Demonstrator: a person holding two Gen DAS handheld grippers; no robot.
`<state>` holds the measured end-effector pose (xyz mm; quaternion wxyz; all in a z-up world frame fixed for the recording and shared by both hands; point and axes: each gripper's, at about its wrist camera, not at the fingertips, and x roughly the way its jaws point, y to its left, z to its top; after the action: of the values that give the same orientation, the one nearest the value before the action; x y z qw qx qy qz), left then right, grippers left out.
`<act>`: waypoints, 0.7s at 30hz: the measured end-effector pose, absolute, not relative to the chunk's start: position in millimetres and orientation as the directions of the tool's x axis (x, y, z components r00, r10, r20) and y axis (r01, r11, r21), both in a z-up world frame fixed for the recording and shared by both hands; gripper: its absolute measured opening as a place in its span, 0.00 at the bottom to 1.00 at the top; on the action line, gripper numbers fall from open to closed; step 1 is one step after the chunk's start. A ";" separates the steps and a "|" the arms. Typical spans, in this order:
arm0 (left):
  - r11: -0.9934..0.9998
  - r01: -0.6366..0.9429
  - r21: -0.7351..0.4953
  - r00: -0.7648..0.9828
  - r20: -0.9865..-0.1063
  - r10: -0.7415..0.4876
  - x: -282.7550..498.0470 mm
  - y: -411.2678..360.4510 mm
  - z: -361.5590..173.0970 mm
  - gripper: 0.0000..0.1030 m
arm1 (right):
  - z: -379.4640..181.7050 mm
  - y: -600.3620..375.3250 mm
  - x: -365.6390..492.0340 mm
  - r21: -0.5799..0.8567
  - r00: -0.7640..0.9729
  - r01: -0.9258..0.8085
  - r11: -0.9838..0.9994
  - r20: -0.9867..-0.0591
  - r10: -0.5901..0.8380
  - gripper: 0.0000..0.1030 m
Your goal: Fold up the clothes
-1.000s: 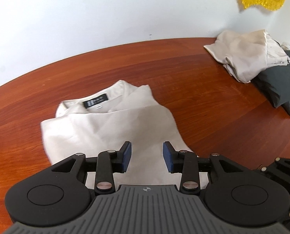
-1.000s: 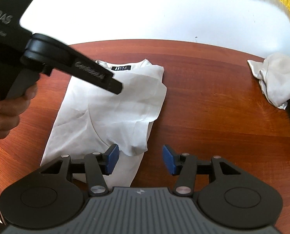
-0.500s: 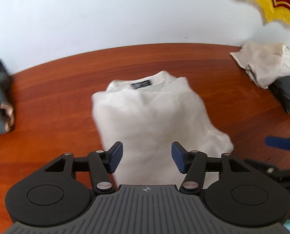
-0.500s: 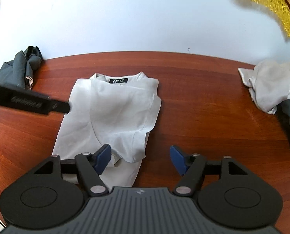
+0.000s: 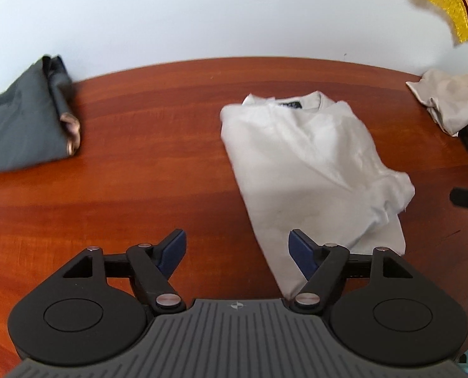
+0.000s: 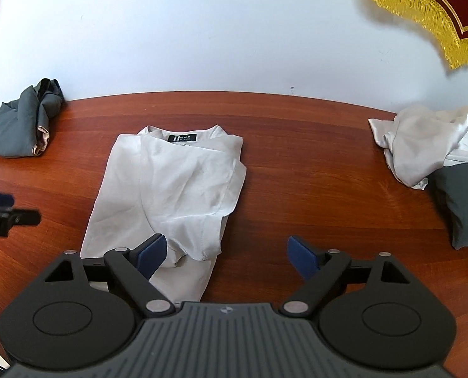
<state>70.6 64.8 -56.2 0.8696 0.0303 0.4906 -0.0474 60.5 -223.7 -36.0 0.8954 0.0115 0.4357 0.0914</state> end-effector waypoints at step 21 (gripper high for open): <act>0.992 0.119 0.048 0.471 -0.882 -0.014 27.3 45.7 -100.1 0.72 | -88.5 -131.4 25.4 -0.191 0.537 -0.708 0.680 -0.771 0.343 0.86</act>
<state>27.3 45.7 -100.1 0.8560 0.0513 0.5130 -0.0389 25.4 -131.4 -88.5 0.8404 -0.2494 0.3660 0.3125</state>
